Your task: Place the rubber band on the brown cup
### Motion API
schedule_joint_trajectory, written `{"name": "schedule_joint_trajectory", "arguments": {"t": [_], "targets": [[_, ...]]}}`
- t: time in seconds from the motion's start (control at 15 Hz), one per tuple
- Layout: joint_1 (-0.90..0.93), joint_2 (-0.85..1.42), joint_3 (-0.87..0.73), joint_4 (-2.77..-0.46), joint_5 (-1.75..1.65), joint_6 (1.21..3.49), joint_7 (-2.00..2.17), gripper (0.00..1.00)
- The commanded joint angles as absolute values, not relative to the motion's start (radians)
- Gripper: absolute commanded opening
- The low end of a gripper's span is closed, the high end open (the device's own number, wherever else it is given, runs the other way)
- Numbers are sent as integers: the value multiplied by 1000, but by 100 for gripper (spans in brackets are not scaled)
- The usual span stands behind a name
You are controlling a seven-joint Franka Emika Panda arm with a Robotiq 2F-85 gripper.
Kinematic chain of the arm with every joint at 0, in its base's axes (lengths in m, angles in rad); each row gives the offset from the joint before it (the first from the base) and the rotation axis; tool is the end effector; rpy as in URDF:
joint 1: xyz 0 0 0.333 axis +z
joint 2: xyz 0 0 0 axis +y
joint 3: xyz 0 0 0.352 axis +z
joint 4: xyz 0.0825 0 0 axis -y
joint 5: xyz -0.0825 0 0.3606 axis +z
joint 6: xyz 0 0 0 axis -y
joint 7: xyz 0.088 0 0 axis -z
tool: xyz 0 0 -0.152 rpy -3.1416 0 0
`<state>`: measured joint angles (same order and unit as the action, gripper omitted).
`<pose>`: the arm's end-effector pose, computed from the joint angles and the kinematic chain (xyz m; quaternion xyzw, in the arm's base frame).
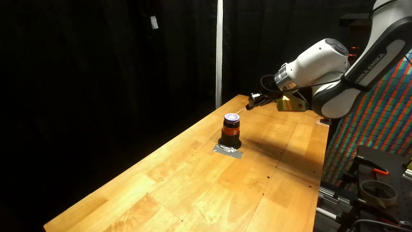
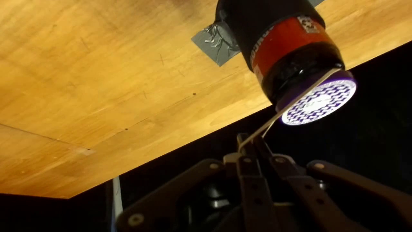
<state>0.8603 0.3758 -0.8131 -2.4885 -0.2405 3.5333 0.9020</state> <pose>0.5465 0.0692 0.2932 -0.9023 0.2065 -0.3736 0.0606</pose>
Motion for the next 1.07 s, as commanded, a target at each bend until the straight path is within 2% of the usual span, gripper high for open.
{"name": "schedule_joint_trajectory", "arguments": {"t": [0.0,1.0], "targets": [[1047,444,-895,-2584,-80,3667,885,8],[1252,663,-866,-2601,299,3849,909,8]]}}
